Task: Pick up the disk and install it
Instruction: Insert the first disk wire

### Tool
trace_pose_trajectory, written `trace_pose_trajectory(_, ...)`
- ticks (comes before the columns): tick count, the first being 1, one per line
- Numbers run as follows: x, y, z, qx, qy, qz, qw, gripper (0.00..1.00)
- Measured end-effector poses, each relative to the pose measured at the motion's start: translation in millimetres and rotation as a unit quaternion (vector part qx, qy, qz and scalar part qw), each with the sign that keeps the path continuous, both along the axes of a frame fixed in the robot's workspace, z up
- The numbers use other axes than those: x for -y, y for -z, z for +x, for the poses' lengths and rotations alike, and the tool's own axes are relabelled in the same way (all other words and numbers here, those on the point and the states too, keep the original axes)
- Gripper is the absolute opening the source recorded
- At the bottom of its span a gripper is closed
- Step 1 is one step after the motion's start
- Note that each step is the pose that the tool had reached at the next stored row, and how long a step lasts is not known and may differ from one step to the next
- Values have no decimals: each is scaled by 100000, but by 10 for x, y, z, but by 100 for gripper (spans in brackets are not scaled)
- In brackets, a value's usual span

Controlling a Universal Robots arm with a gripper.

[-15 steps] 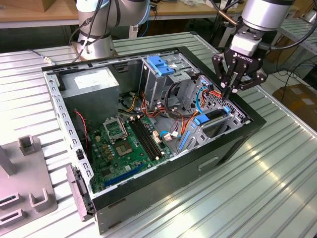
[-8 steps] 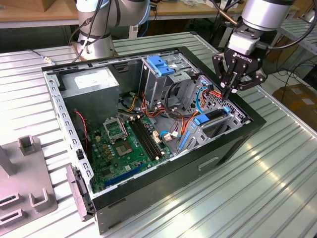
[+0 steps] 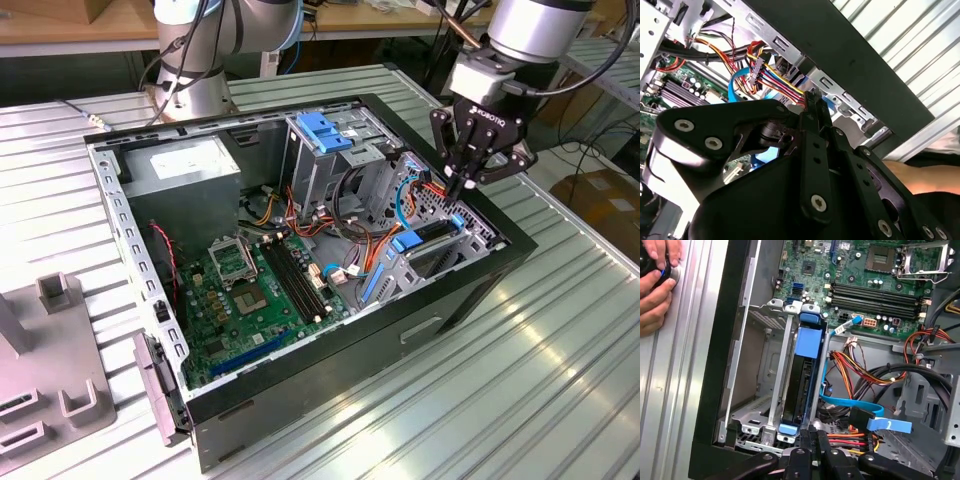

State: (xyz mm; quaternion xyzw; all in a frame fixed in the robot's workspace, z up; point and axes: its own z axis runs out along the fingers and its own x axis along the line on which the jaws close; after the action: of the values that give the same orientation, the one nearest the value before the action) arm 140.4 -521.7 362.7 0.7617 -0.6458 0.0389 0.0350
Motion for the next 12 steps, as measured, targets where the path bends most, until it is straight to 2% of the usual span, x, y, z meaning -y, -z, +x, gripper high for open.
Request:
trace_pose_trajectory(4,-1,4,-20,-2,1251,11,99992,16)
trace_pose_trajectory(6,0,5,-101,-2,1288,7,99992,16)
trace_pose_trajectory(8,0,5,-113,0,1689,-6,99986,16)
trace_pose_trajectory(10,0,8,-114,0,3129,-11,99951,16)
trace_pose_trajectory(12,0,15,-114,-1,5439,-37,99852,16)
